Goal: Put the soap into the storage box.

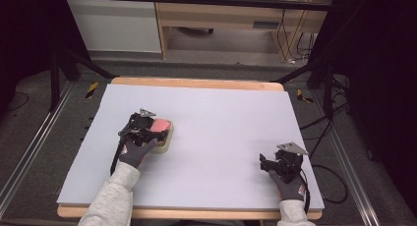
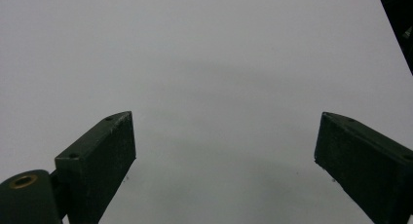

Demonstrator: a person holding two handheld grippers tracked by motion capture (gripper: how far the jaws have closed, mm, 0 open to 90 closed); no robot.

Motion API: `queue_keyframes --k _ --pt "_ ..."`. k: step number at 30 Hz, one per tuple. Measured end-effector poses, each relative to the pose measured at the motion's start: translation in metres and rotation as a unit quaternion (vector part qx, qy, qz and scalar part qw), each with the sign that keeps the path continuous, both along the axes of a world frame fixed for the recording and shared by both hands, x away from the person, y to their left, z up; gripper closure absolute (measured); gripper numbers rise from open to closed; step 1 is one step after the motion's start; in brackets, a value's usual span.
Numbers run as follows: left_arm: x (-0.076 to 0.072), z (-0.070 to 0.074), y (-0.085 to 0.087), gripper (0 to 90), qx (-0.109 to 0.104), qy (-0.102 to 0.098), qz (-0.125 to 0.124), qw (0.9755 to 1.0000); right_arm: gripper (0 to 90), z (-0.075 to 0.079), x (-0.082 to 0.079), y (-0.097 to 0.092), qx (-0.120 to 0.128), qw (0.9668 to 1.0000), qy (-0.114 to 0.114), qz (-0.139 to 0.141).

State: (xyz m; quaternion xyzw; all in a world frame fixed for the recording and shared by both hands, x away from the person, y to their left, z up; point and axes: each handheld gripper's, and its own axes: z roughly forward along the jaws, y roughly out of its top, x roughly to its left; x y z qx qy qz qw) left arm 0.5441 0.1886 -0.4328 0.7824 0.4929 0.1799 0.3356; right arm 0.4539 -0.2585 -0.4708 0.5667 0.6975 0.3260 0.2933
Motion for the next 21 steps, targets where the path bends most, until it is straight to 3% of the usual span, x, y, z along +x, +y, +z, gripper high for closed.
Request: queue_keyframes --k 21 --pt "0.006 -0.014 0.001 37.2 0.009 0.015 0.007 0.9998 8.1 0.0 0.0 -0.001 0.0 1.0 0.0 0.001"
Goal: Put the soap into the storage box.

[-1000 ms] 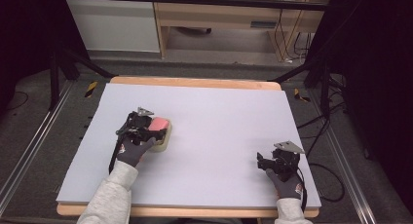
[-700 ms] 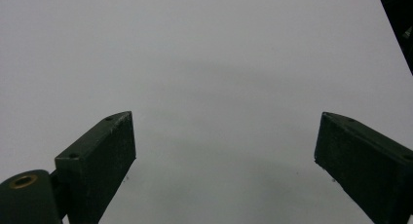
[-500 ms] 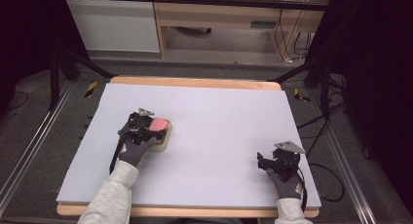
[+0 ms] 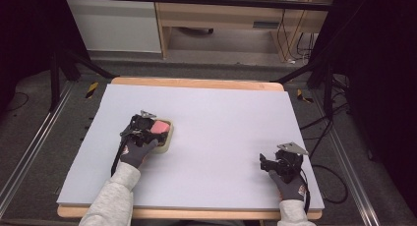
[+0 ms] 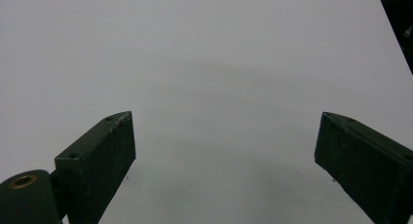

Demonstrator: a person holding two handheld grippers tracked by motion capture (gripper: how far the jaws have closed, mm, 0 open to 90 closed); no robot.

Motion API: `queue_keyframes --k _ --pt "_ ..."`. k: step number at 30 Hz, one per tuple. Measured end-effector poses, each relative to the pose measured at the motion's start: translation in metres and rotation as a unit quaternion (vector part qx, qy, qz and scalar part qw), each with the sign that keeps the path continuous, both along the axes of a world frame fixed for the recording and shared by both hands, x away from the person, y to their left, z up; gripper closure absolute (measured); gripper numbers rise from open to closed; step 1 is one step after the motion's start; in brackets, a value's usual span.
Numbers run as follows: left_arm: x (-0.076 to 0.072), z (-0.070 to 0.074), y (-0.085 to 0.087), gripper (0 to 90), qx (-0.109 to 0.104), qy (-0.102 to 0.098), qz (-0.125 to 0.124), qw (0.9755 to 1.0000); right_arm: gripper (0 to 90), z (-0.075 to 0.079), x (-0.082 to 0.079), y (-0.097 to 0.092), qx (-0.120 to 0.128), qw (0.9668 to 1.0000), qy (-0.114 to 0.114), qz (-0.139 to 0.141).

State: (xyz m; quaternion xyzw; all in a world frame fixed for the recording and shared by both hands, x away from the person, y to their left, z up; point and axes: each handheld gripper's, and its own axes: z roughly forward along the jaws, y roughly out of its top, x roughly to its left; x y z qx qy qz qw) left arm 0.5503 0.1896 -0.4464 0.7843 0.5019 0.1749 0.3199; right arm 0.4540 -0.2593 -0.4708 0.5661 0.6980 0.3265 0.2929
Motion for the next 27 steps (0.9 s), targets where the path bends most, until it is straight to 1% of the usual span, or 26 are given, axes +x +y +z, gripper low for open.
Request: queue_keyframes --k 8,20,24,27 --pt "0.0008 -0.0025 0.0 37.2 0.012 0.0 0.003 0.9999 8.1 -0.0001 0.0 0.0004 0.0 1.0 0.0 0.0" --pt "0.0009 -0.004 -0.0008 37.1 0.011 0.0 0.008 0.9999 8.0 -0.0001 0.0 0.0008 0.001 1.0 0.001 -0.001" --pt "0.0012 -0.0042 -0.0002 37.1 0.008 0.005 0.006 0.9999 7.9 -0.0001 0.0 0.0009 0.001 1.0 0.001 -0.001" --pt "0.0011 -0.0041 -0.0004 37.0 0.007 0.003 0.007 0.9999 7.9 -0.0002 0.0001 0.001 0.0 1.0 0.001 -0.001"
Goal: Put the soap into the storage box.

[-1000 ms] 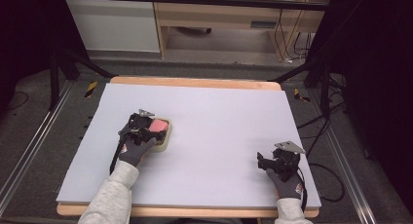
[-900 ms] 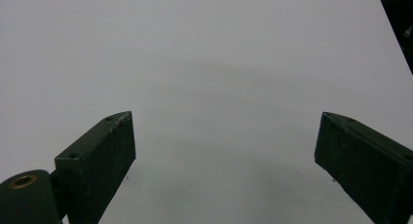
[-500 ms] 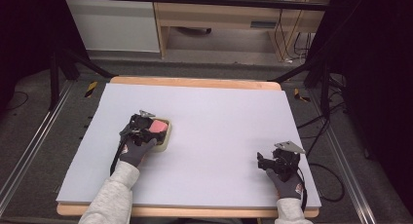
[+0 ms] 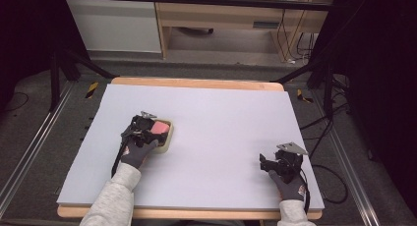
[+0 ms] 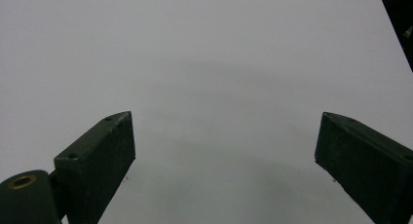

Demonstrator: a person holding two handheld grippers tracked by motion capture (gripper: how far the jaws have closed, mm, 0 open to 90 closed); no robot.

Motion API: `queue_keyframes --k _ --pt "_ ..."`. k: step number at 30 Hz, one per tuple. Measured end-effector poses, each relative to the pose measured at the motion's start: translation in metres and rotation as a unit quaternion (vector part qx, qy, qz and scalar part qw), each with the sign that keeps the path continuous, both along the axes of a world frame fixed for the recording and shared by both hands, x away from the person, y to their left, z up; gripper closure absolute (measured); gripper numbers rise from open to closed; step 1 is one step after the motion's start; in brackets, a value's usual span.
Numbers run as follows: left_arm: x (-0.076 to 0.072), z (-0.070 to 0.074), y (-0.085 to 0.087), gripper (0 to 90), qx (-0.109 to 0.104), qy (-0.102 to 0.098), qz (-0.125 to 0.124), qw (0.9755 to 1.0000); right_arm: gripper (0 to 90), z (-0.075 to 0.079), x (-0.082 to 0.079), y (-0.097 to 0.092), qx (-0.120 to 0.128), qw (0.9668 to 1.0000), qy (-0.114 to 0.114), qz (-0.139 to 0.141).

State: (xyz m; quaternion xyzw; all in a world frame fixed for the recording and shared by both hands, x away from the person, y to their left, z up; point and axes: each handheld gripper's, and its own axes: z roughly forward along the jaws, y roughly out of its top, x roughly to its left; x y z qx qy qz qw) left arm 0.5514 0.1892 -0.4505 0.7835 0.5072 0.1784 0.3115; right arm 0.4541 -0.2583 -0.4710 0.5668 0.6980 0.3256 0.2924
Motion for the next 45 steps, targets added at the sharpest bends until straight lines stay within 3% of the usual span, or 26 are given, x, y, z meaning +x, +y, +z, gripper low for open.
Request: queue_keyframes --k 4,8,20,27,30,45 --pt "-0.001 0.003 0.002 36.3 -0.003 -0.006 0.001 1.0 7.9 0.0 0.0 0.0 0.0 1.0 0.0 0.0" --pt "-0.003 0.01 0.004 35.8 -0.025 -0.021 0.002 0.9995 7.9 0.0 0.0 0.0 0.0 1.0 0.0 0.0" --pt "-0.014 0.026 0.007 30.5 -0.036 -0.05 -0.009 0.9981 7.9 0.0 0.0 -0.001 -0.001 1.0 -0.002 0.0" --pt "-0.027 0.035 0.009 27.0 -0.037 -0.07 -0.027 0.9965 7.3 0.001 -0.001 -0.001 0.002 1.0 0.0 -0.006" --pt "-0.036 0.04 0.015 26.2 -0.052 -0.08 -0.034 0.9949 7.1 0.001 -0.001 -0.001 -0.001 1.0 0.001 -0.009" --pt "-0.068 0.026 0.054 24.1 -0.058 -0.094 -0.022 0.9937 6.6 0.001 -0.002 -0.005 0.006 0.9999 -0.001 -0.015"
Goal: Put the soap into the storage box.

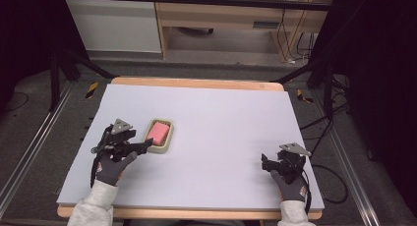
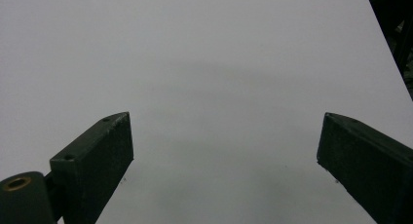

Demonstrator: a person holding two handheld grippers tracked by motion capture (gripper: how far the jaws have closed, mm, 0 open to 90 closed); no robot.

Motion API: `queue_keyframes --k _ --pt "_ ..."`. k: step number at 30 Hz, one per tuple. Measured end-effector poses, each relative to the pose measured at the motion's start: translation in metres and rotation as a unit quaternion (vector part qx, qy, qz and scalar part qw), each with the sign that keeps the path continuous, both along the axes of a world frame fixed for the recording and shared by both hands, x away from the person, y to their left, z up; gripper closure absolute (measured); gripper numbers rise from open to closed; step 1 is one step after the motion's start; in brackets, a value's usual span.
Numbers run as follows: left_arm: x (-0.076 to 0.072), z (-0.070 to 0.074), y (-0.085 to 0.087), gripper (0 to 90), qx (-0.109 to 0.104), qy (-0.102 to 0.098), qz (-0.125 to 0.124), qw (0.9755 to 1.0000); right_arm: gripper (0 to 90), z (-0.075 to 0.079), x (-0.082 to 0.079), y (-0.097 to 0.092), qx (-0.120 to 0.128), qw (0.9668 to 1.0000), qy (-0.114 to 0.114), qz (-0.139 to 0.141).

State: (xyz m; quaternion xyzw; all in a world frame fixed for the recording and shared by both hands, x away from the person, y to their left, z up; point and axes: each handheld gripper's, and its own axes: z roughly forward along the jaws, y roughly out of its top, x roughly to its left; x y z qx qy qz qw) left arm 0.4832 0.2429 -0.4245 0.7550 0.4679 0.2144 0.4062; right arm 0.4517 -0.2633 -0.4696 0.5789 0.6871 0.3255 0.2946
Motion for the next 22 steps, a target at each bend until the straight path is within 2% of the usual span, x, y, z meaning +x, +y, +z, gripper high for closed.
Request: queue_keyframes --k 3,11,17,20,22 --pt "-0.007 -0.005 0.01 24.1 0.002 -0.005 0.009 0.9999 6.6 0.0 0.0 -0.001 0.003 1.0 0.003 -0.003" --pt "-0.021 -0.021 0.037 24.8 0.009 0.001 0.036 0.9993 6.5 0.0 -0.002 -0.006 0.001 0.9999 0.005 -0.009" --pt "-0.026 -0.028 0.045 24.9 0.019 0.004 0.043 0.9989 6.3 -0.001 -0.002 -0.009 -0.006 0.9999 0.01 -0.011" --pt "-0.031 -0.033 0.049 27.0 0.039 0.002 0.053 0.9978 6.3 -0.001 -0.002 -0.011 -0.005 0.9998 0.014 -0.013" --pt "-0.032 -0.033 0.05 27.4 0.039 0.001 0.058 0.9975 6.3 -0.001 -0.002 -0.011 -0.003 0.9998 0.015 -0.013"
